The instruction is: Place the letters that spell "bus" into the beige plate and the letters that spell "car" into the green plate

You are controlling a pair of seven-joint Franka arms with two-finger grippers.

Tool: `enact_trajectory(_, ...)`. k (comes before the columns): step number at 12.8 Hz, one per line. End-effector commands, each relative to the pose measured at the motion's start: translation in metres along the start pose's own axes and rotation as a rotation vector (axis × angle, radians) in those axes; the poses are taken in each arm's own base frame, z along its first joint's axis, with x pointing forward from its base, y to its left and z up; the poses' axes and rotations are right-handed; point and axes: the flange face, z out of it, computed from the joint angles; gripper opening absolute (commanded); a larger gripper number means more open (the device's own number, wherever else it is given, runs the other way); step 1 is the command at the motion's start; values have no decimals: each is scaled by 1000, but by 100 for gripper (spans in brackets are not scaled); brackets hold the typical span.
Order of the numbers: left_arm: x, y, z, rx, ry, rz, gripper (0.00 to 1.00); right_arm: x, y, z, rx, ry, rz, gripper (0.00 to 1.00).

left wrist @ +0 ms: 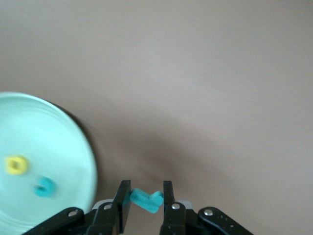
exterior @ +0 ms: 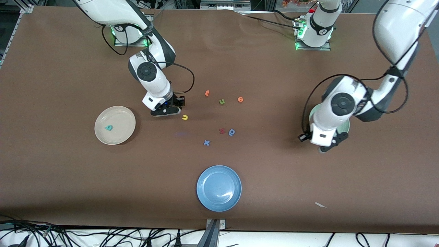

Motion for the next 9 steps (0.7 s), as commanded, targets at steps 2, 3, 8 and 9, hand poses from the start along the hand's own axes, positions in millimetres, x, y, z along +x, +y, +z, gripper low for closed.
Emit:
enact_trajectory(2, 22, -56, 12, 99, -87, 136, 16, -6, -10, 11, 12, 9, 5, 59)
enact_trajectory(3, 24, -66, 17, 121, -118, 162, 16, -6, -9, 12, 11, 7, 5, 59)
enact_trajectory(8, 24, -94, 47, 151, -220, 210, 25, -7, -9, 18, 11, 6, 0, 51)
enact_trajectory(9, 22, -93, 48, 152, -224, 214, 38, -7, -9, 18, 12, 7, 0, 49)
